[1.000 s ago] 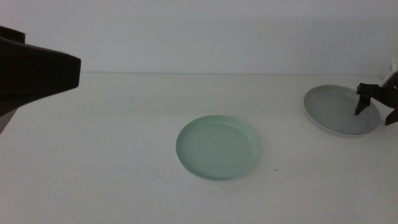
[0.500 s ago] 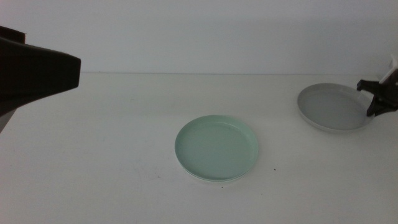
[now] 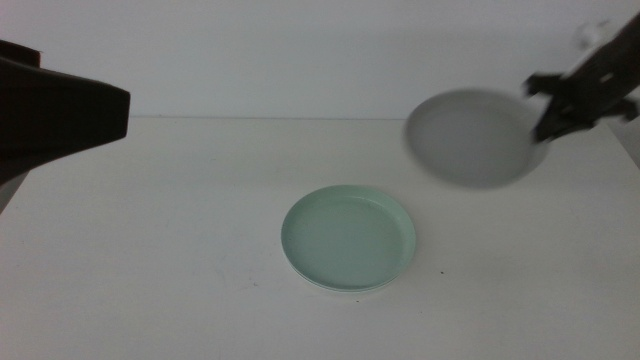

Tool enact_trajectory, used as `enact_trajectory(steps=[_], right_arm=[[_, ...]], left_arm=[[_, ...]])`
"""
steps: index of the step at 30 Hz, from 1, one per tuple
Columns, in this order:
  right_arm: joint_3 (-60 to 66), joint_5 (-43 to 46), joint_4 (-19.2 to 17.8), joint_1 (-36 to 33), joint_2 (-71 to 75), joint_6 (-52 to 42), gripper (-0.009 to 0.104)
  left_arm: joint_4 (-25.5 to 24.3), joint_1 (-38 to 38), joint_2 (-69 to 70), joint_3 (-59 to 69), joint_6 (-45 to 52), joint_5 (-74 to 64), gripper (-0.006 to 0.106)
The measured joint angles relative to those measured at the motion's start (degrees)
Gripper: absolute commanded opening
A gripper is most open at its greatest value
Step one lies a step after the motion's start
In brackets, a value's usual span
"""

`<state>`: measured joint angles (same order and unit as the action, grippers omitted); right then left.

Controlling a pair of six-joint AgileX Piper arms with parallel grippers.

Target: Stack the three bowls on top of each other.

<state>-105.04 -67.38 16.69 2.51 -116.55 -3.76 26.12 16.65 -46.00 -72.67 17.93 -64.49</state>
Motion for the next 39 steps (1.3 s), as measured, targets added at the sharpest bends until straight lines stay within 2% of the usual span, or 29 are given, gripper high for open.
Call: enact_trajectory(steps=[4,8,18,39], right_arm=[[9.40,4.68,0.90,-6.51,2.40,0.00,-0.003],[15.88,9.21,3.60,-11.85,4.00,-0.21,-0.003],[17.41,15.83,3.52,-20.97,4.23,0.55,-0.003],[17.41,17.38,3.12,-23.05,1.69,1.30,-0.003]], left_arm=[[0.00,0.00,0.00,0.00,0.00,0.21,0.094],[0.00,0.00,0.00,0.00,0.00,0.21,0.094],[0.00,0.00,0.00,0.00,0.00,0.21,0.094],[0.00,0.00,0.00,0.00,0.00,0.21,0.094]])
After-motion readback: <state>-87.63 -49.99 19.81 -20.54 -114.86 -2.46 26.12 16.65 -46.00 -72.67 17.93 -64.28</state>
